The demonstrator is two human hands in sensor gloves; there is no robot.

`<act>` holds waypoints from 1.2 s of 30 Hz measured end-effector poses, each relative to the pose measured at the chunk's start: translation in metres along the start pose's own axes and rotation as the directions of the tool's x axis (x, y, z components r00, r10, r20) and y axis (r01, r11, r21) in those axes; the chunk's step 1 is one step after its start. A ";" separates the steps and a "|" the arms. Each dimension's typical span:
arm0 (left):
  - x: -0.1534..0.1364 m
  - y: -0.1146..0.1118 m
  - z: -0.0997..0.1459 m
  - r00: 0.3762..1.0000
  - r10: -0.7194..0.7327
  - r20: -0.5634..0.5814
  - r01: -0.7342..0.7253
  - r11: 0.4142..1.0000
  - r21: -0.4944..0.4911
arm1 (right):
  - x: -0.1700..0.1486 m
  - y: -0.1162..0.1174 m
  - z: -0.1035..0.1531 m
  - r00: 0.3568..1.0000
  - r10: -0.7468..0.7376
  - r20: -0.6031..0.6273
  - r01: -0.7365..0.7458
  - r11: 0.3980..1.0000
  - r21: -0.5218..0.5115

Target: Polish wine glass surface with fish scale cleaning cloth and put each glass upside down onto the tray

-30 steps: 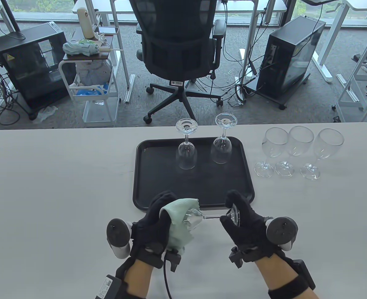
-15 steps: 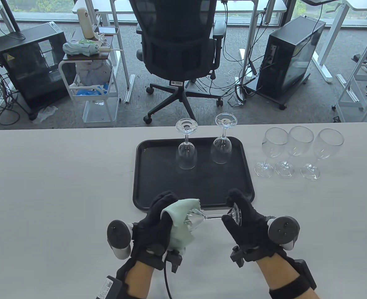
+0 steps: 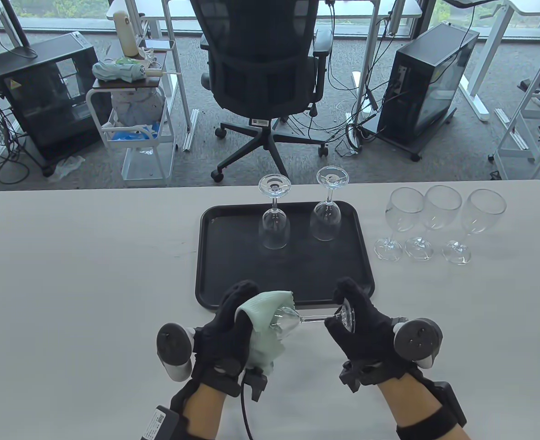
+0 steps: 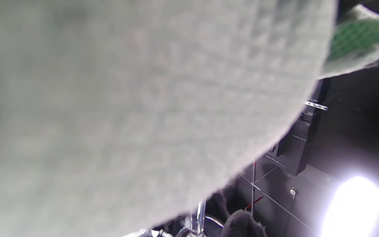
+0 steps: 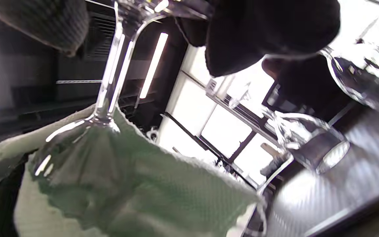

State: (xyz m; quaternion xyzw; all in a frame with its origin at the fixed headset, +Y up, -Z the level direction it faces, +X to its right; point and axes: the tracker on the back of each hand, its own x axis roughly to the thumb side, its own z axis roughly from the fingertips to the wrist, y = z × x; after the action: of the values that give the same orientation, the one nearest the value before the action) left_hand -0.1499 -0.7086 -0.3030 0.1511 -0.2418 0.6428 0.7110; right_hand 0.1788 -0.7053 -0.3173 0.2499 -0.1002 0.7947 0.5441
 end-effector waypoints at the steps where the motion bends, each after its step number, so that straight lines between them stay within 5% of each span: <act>1: 0.001 0.001 0.000 1.000 -0.010 0.008 0.010 1.000 0.011 | -0.001 0.001 0.000 0.999 -0.051 -0.017 0.052 0.999 0.014; 4: 0.000 0.002 -0.001 1.000 -0.019 0.001 0.019 1.000 -0.004 | 0.004 0.001 0.002 0.985 0.136 0.106 -0.135 0.991 -0.016; 7: -0.011 0.003 -0.001 0.991 0.095 -0.096 -0.097 0.995 -0.020 | 0.013 0.001 0.005 0.870 0.358 0.338 -0.338 0.934 -0.118; 9: -0.015 0.000 -0.001 0.984 0.137 -0.111 -0.141 0.989 -0.033 | 0.017 -0.001 0.006 0.824 0.423 0.378 -0.392 0.906 -0.160; 11: -0.012 -0.002 -0.001 0.989 0.112 -0.093 -0.115 0.993 -0.020 | 0.014 -0.003 0.005 0.854 0.389 0.346 -0.350 0.921 -0.171; 15: 0.001 -0.002 0.000 1.000 -0.006 0.025 0.006 1.000 0.015 | -0.001 -0.001 0.000 0.999 0.014 0.034 -0.014 1.000 -0.004; 17: 0.003 0.000 0.000 0.998 -0.042 0.037 0.042 0.999 0.008 | -0.003 0.001 0.000 0.998 -0.045 0.040 0.044 0.999 0.024; 19: 0.003 0.001 -0.001 0.999 -0.033 0.022 0.033 0.999 -0.004 | 0.000 0.001 0.002 0.985 0.125 0.123 -0.124 0.992 -0.016; 23: -0.009 0.000 -0.001 0.991 0.101 -0.087 -0.104 0.994 -0.033 | 0.015 -0.001 0.007 0.830 0.417 0.370 -0.387 0.909 -0.155; 26: -0.008 -0.003 0.000 0.993 0.092 -0.072 -0.093 0.996 -0.013 | 0.013 -0.003 0.005 0.885 0.339 0.318 -0.303 0.940 -0.158; 28: -0.005 -0.004 0.001 0.998 0.057 -0.026 -0.057 0.998 -0.009 | 0.006 -0.004 0.002 0.972 0.172 0.162 -0.160 0.983 -0.087; 31: -0.002 -0.002 0.000 1.000 0.001 -0.002 -0.001 1.000 0.001 | 0.000 -0.001 0.002 1.000 0.003 0.029 -0.002 1.000 -0.019; 36: -0.007 0.002 -0.001 0.996 0.050 -0.073 -0.050 0.999 -0.006 | 0.011 0.001 0.005 0.895 0.341 0.287 -0.330 0.940 -0.087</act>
State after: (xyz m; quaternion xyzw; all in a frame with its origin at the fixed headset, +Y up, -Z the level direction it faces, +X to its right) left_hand -0.1524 -0.7137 -0.3076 0.1187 -0.2221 0.6644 0.7036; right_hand 0.1765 -0.6992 -0.3074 0.3357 -0.2370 0.8277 0.3822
